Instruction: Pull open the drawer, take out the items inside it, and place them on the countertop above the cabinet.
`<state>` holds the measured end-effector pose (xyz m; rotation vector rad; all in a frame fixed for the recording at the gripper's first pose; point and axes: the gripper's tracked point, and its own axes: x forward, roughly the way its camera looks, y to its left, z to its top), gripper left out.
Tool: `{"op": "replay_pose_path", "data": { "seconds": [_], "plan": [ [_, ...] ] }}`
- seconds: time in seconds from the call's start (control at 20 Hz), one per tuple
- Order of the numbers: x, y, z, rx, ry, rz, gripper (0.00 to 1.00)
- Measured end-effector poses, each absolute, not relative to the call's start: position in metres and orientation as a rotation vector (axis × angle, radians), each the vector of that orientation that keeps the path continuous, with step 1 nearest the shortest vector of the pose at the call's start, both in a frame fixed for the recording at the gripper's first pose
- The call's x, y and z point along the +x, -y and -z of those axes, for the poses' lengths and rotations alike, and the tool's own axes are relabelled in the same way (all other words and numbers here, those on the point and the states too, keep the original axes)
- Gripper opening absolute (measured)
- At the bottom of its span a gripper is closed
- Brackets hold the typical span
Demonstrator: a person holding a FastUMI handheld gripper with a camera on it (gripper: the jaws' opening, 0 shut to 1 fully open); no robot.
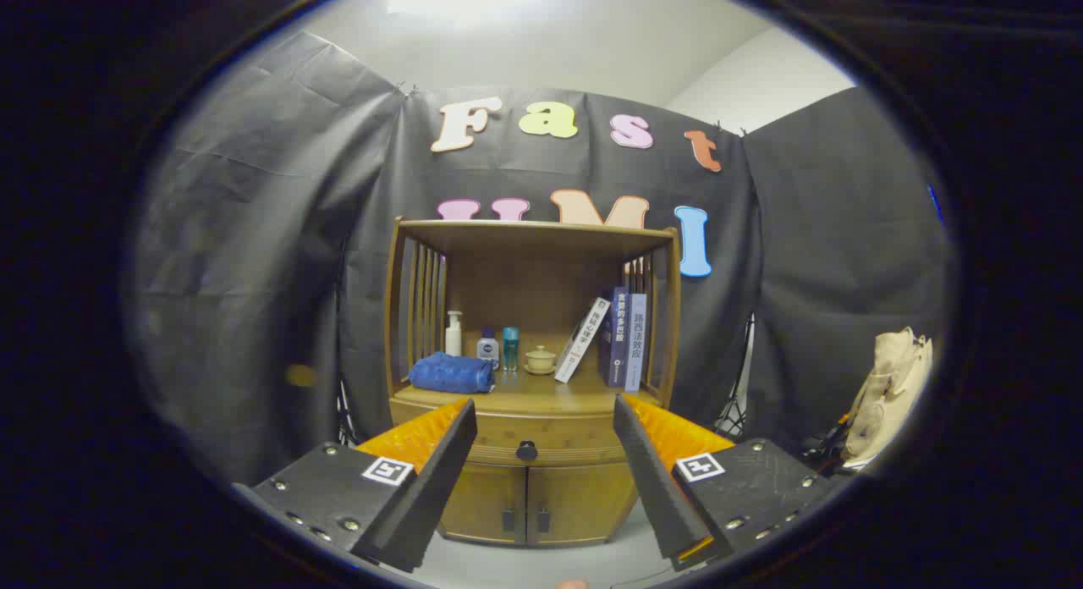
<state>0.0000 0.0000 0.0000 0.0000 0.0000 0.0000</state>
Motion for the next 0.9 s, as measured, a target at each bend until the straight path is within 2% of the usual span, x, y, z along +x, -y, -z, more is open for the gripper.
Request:
{"op": "replay_pose_path", "data": {
  "seconds": [0.6,0.9],
  "plan": [
    [-0.002,0.002,-0.012,-0.069,0.045,0.021,0.97],
    [0.004,-0.006,0.001,-0.030,0.019,-0.026,0.97]
  ]
}}
